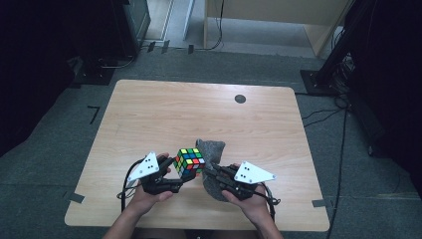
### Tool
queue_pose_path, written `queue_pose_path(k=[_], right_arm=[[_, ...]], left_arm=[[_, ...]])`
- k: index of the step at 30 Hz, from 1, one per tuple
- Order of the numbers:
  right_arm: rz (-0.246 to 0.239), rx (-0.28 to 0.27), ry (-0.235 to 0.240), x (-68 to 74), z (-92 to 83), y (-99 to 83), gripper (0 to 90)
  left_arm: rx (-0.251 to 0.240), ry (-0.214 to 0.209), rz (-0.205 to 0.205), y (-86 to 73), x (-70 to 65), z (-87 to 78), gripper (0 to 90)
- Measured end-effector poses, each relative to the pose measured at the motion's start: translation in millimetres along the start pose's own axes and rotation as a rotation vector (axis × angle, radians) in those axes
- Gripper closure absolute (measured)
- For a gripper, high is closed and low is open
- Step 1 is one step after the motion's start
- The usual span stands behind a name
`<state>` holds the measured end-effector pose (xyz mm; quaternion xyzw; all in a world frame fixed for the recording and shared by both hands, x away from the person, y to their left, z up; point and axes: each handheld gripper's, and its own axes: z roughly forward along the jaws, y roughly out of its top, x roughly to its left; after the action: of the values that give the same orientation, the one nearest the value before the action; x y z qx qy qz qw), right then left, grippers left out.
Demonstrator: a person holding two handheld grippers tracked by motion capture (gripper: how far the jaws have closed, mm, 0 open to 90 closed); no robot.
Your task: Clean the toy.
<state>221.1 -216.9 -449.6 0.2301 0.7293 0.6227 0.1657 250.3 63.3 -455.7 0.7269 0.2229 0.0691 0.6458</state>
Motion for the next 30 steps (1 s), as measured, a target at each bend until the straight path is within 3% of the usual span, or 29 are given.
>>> queue_pose_path(k=[5,8,16,18,22,25,28,30], right_arm=[[-0.068,0.078,0.03,7.6,10.7,-7.0,79.0],[-0.101,0.092,0.013,9.5,12.0,-6.8,78.9],[-0.034,-0.017,-0.05,-1.5,-2.0,-0.3,78.3],[0.001,0.029,-0.091,-4.8,-0.3,-3.5,77.5],[0.027,0.199,-0.227,-14.1,6.4,-19.2,74.8],[0.097,0.269,-0.315,-25.6,4.8,-30.4,72.2],[0.129,0.34,-0.408,-35.9,1.7,-38.5,61.8],[0.165,0.354,-0.453,-41.4,-1.8,-39.7,52.4]], left_arm=[[-0.008,0.01,-0.017,0.9,2.3,-1.9,34.1],[-0.005,0.015,-0.022,0.4,3.3,-1.7,34.1],[0.015,0.035,-0.007,-1.1,2.6,0.6,34.1],[0.011,0.038,-0.008,-0.6,2.9,-0.1,34.1],[0.01,0.044,-0.009,-0.4,4.0,-1.4,34.1],[0.01,0.049,-0.01,-0.7,5.0,-1.7,34.2],[0.014,0.051,-0.009,-1.1,5.8,-1.7,34.1],[0.014,0.054,-0.008,-1.4,6.1,-1.6,34.1]])
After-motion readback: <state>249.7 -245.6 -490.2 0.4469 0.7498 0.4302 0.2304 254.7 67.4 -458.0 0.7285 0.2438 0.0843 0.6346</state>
